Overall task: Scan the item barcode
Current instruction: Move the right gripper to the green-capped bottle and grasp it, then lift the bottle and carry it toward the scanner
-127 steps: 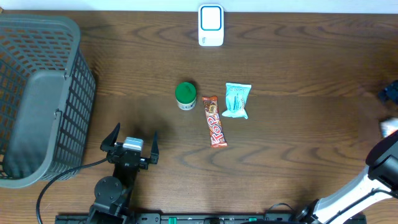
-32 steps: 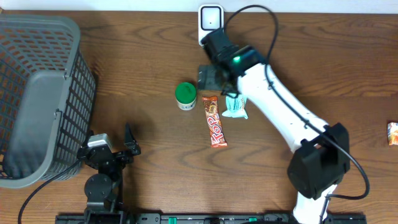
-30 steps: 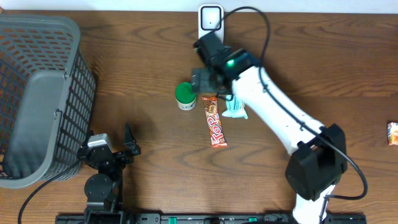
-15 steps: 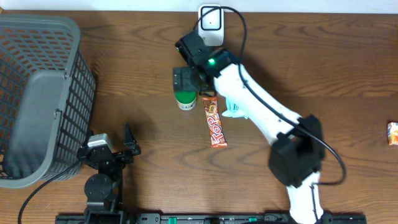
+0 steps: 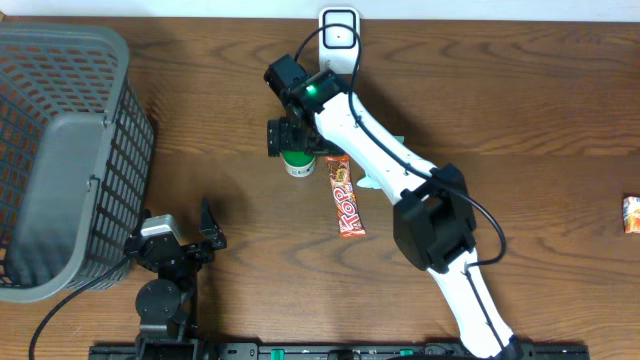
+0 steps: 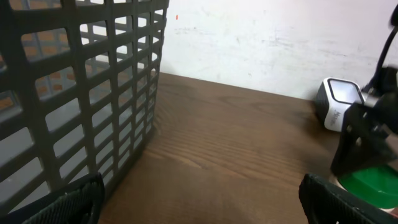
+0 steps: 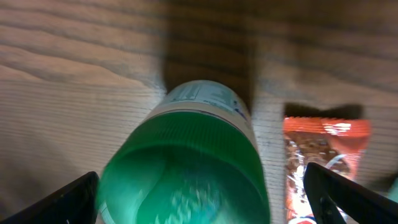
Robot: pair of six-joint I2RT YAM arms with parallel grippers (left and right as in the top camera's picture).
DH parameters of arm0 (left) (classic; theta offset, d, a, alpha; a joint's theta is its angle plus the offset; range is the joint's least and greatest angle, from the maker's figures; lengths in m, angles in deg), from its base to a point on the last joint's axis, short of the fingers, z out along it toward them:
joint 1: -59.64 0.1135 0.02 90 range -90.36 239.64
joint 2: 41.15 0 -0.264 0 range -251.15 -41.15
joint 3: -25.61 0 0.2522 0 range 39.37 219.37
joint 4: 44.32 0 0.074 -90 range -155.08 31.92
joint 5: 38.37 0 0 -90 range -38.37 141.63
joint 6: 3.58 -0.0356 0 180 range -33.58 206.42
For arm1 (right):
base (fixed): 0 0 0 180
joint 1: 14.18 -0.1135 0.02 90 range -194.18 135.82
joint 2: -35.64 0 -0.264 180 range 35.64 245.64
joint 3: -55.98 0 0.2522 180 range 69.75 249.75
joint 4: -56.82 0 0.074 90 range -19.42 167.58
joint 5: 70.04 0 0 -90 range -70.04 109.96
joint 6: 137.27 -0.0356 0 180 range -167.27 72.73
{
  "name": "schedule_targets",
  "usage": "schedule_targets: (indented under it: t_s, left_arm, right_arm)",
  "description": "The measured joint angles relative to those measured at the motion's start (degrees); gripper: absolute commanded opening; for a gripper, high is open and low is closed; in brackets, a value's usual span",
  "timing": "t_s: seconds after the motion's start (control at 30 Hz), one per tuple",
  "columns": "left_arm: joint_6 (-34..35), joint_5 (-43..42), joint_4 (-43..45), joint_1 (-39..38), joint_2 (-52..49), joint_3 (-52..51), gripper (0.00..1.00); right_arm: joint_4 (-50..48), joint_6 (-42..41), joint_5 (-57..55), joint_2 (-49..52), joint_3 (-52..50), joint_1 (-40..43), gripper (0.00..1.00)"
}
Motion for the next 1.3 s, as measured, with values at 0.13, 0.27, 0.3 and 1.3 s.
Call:
schedule_targets:
  t_s: [0.13, 0.27, 0.3, 1.3]
  left_arm:
    - [0.0, 0.0, 0.0, 0.0, 0.0, 0.0, 1.0]
    - [0.0, 0.0, 0.0, 0.0, 0.0, 0.0, 1.0]
    - [0.0, 0.0, 0.0, 0.0, 0.0, 0.0, 1.0]
    - [0.0, 0.0, 0.0, 0.0, 0.0, 0.0, 1.0]
  right_arm:
    - [0.2, -1.0, 1.0, 2.7, 0.0, -0.2, 0.96]
    - [-0.1, -1.8, 1.4, 4.5, 0.0, -0.3, 0.9]
    - [-0.1, -2.0, 1.5, 4.9, 0.0, -0.3, 0.89]
    - [19.1, 0.9, 5.3, 6.4, 6.4, 0.7, 0.47]
